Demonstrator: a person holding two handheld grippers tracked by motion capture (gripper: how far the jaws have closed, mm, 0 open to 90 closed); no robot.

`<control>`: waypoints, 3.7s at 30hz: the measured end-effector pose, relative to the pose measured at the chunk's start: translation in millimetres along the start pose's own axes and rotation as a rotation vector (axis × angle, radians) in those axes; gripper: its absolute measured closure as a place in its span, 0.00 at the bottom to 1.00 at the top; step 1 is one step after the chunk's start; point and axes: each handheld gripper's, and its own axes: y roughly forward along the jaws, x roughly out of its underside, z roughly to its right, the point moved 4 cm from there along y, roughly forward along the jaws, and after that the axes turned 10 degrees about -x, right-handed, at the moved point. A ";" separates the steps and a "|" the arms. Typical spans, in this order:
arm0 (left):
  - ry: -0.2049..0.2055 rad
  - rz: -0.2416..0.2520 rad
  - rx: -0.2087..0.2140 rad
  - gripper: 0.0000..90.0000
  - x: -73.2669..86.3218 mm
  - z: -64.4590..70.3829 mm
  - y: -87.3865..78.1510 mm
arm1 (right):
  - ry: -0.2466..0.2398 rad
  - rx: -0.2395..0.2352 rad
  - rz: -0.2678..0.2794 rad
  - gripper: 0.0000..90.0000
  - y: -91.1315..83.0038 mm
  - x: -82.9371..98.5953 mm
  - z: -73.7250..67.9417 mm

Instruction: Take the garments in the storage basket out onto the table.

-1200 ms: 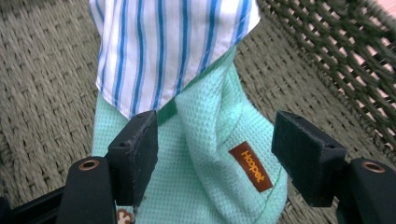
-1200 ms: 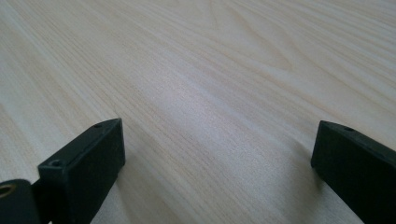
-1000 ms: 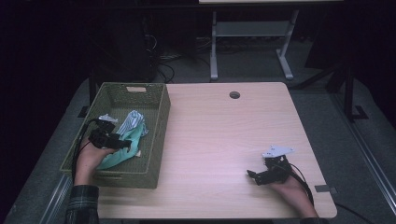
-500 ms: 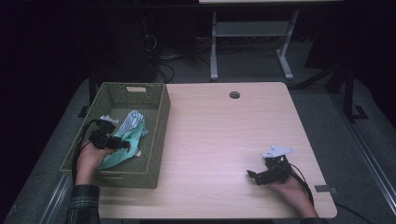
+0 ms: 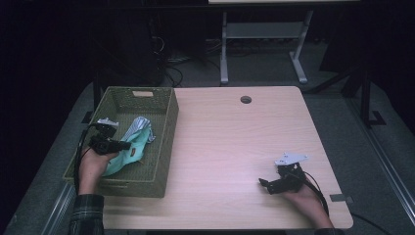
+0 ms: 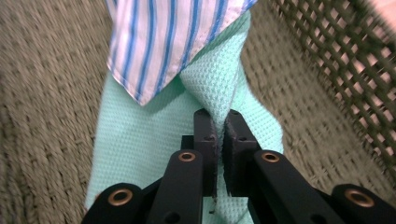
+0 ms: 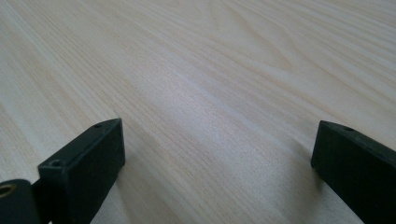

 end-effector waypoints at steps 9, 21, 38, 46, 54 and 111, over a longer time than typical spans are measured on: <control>-0.057 0.163 0.020 0.96 -6.5 -3.9 -19.6 | 0.000 0.000 0.000 0.03 0.0 0.0 0.1; -0.105 0.316 0.048 0.96 -12.6 -5.6 -41.2 | -0.001 0.000 0.000 0.03 0.0 0.0 0.1; -0.134 0.462 0.093 0.97 -22.5 -0.6 -67.6 | 0.000 0.001 0.000 0.03 0.0 0.0 0.0; -0.141 0.511 0.116 0.97 -27.3 2.9 -78.0 | 0.003 0.001 -0.001 0.03 -0.1 0.0 -0.1; -0.158 0.574 0.153 0.97 -33.8 8.8 -90.7 | 0.006 0.002 -0.001 0.03 -0.1 0.1 -0.5; 0.001 0.675 0.408 0.97 -113.1 102.5 -141.5 | 0.011 0.007 0.000 0.03 0.0 0.0 -0.8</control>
